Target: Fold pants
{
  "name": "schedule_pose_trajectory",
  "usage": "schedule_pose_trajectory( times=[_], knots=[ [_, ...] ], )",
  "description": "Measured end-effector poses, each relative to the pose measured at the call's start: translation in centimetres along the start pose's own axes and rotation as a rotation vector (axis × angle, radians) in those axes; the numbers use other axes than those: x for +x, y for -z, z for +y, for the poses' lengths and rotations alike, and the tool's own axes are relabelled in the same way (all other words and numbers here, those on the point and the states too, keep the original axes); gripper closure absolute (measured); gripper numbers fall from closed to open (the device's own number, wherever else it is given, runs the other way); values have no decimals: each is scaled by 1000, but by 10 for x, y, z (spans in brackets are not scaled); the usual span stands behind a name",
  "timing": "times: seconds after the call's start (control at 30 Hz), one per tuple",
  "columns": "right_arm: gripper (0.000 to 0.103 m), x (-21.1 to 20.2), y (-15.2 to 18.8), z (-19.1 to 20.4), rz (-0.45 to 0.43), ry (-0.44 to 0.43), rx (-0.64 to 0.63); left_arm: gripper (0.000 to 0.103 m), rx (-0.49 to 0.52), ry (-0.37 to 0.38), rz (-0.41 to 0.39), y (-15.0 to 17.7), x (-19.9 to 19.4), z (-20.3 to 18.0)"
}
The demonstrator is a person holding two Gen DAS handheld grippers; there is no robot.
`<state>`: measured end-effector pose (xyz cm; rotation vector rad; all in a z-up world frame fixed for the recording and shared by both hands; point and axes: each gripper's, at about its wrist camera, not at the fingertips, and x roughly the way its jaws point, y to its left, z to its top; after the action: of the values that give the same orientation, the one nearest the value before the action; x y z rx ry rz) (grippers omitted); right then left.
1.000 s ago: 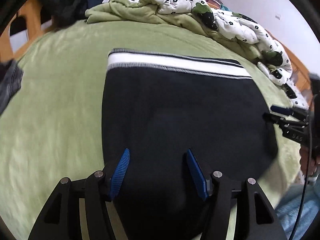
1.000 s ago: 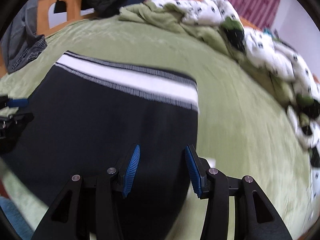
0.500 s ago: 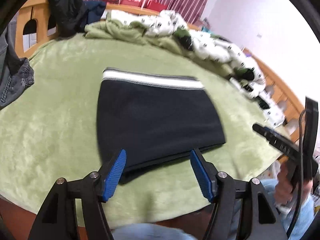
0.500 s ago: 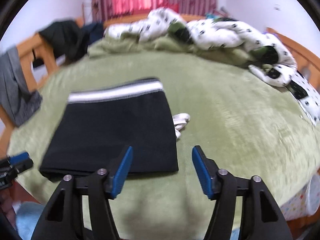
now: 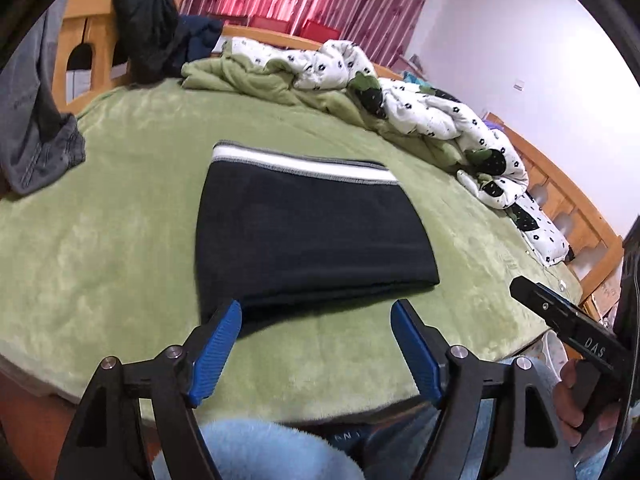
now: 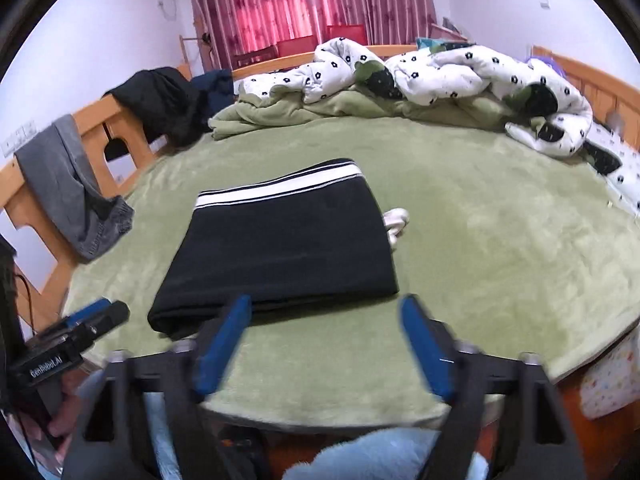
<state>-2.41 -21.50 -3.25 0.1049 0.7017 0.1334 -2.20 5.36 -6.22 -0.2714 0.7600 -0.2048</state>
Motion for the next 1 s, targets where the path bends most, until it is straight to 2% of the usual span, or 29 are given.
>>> schedule_pose_trajectory(
  times=[0.07, 0.17, 0.37, 0.57, 1.0],
  knots=[
    [16, 1, 6, 2, -3, 10, -4, 27, 20, -18, 20, 0, 2, 0],
    [16, 4, 10, 2, 12, 4, 3, 27, 49, -71, 7, 1, -1, -2],
    [16, -4, 15, -6, -38, 69, 2, 27, 83, -135, -30, 2, -7, -6],
    [16, -12, 17, -8, -69, 99, -7, 27, 90, -132, -26, 2, -5, -9],
    [16, -12, 20, -8, -71, 132, -41, 27, 107, -122, -18, 4, -1, -17]
  ],
)
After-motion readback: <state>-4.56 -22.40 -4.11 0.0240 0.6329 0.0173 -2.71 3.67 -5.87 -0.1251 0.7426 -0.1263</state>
